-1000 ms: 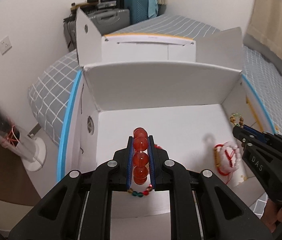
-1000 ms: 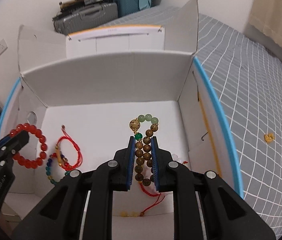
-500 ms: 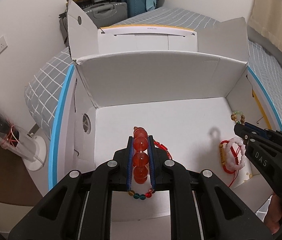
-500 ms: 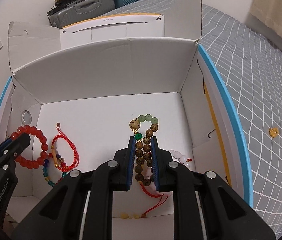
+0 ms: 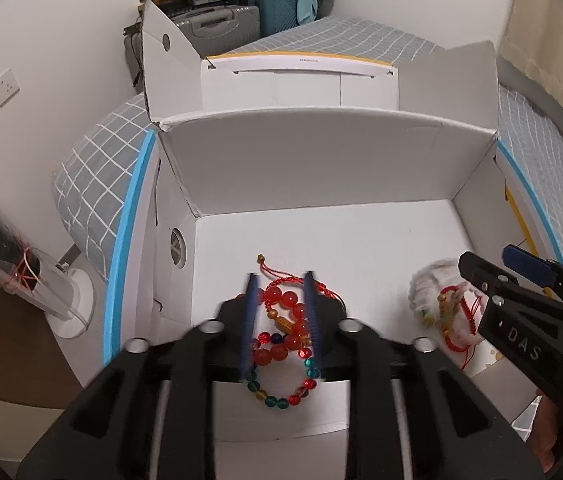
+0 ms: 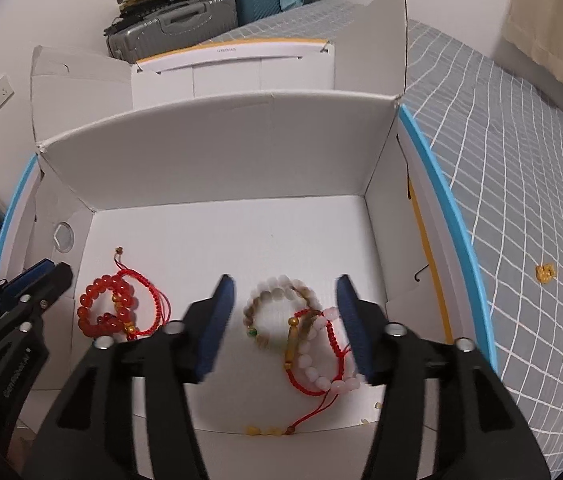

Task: Organize jewelry
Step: 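Open both tools to drop the bracelets into the box, then move both open tools back over the remaining bracelets on the bed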

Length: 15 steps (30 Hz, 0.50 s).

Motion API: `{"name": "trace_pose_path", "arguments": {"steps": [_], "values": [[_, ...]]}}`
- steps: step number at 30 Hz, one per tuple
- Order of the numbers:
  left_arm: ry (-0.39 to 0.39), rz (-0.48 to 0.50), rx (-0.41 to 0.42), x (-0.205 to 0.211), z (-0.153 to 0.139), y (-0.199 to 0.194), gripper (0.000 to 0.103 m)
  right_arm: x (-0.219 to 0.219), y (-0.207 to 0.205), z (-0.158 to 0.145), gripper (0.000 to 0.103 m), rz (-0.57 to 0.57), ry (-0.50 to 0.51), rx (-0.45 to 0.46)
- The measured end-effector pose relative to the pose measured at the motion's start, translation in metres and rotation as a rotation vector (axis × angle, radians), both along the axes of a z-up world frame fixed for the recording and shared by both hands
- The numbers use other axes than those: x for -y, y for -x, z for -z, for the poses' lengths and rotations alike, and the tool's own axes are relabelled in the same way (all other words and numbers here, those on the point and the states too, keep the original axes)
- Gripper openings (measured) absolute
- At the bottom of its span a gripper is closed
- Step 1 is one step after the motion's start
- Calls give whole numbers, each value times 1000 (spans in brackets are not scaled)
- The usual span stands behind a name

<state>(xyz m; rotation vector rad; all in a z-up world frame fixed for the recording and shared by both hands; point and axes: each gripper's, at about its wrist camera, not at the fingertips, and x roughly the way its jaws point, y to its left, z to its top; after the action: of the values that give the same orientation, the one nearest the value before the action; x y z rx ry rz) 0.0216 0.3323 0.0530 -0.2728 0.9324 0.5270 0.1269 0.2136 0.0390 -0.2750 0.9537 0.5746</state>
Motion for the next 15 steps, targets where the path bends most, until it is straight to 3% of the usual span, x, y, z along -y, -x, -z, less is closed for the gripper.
{"name": "trace_pose_path", "arguments": {"steps": [1,4,9,15], "values": [[-2,-7,5,0,-2,1,46,2,3,-4,66,-4,-14,10],[-16,-21,26,-1,-7,4,59,6,10,-15,77,-13,-30,47],[-24,-35,48,0,-13,6,74,16,16,-28,89,-2,-46,85],[-42,1,98,13,-21,7,88,35,19,-38,95,22,-59,114]]}}
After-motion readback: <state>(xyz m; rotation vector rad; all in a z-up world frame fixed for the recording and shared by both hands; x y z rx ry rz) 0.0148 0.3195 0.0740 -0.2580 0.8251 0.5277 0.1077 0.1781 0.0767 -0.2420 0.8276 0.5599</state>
